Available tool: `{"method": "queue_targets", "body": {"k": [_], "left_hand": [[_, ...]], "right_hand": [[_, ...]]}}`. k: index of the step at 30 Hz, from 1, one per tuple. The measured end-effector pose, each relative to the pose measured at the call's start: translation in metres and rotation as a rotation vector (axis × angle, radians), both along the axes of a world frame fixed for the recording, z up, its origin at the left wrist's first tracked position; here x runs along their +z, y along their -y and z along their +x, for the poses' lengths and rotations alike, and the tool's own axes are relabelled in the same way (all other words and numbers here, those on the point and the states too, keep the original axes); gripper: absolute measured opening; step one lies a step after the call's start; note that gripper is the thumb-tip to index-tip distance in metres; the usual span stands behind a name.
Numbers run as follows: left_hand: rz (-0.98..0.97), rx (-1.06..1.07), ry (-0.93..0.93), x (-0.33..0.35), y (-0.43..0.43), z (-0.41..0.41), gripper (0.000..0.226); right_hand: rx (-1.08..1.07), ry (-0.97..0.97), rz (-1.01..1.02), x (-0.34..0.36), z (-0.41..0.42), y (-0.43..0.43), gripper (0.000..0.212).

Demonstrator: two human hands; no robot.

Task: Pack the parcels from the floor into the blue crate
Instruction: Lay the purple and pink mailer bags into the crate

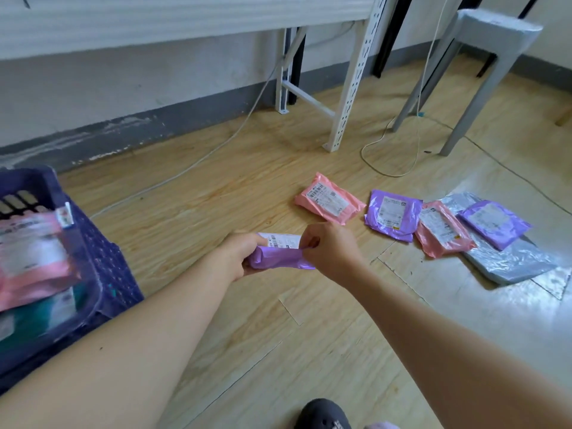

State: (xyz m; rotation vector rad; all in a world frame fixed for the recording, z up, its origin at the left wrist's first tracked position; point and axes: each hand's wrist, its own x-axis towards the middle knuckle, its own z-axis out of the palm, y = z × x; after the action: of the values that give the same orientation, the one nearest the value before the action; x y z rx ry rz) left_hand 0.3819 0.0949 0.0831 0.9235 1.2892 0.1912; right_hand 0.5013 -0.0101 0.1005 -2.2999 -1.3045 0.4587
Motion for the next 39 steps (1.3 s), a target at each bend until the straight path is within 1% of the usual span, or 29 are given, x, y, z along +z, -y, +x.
{"method": "queue_targets", "body": {"k": [2, 4, 7, 11, 13, 16, 20, 24, 27, 31, 34, 35, 39], "left_hand": [[0.107, 0.001, 0.019, 0.018, -0.006, -0.018, 0.047], [0.204, 0.006, 0.021, 0.038, -0.014, -0.035, 0.055], [0.298, 0.019, 0.024, 0.072, -0.028, -0.065, 0.056], [0.383, 0.073, 0.046, 0.113, -0.043, -0.120, 0.052], [0.408, 0.102, 0.063, 0.125, -0.049, -0.150, 0.053], [0.438, 0.138, 0.065, 0.137, -0.055, -0.195, 0.053], [0.412, 0.222, 0.075, 0.146, -0.064, -0.260, 0.049], [0.335, 0.394, 0.076, 0.147, -0.069, -0.314, 0.030], [0.265, 0.464, 0.051, 0.141, -0.067, -0.353, 0.026], [0.215, 0.453, 0.023, 0.133, -0.064, -0.389, 0.025], [0.200, 0.444, 0.010, 0.118, -0.066, -0.413, 0.022], [0.210, 0.420, -0.024, 0.111, -0.068, -0.420, 0.022], [0.269, 0.249, -0.273, 0.092, -0.070, -0.435, 0.032]], "right_hand": [[0.047, 0.029, -0.005, 0.020, -0.013, -0.002, 0.023], [0.061, 0.056, 0.003, 0.041, -0.024, -0.006, 0.026], [0.063, 0.100, 0.007, 0.076, -0.044, -0.016, 0.030], [0.116, 0.138, -0.046, 0.116, -0.080, -0.031, 0.033], [0.109, 0.113, -0.052, 0.125, -0.100, -0.040, 0.037], [0.081, 0.004, -0.046, 0.126, -0.134, -0.053, 0.045], [0.141, -0.118, -0.071, 0.121, -0.182, -0.068, 0.052], [0.206, -0.220, -0.056, 0.120, -0.216, -0.088, 0.057], [0.263, -0.348, -0.046, 0.113, -0.249, -0.107, 0.056], [0.333, -0.468, -0.103, 0.101, -0.289, -0.129, 0.051], [0.395, -0.457, -0.139, 0.087, -0.312, -0.142, 0.050], [0.410, -0.436, -0.153, 0.083, -0.317, -0.145, 0.049], [0.420, -0.358, -0.248, 0.065, -0.329, -0.153, 0.047]]}}
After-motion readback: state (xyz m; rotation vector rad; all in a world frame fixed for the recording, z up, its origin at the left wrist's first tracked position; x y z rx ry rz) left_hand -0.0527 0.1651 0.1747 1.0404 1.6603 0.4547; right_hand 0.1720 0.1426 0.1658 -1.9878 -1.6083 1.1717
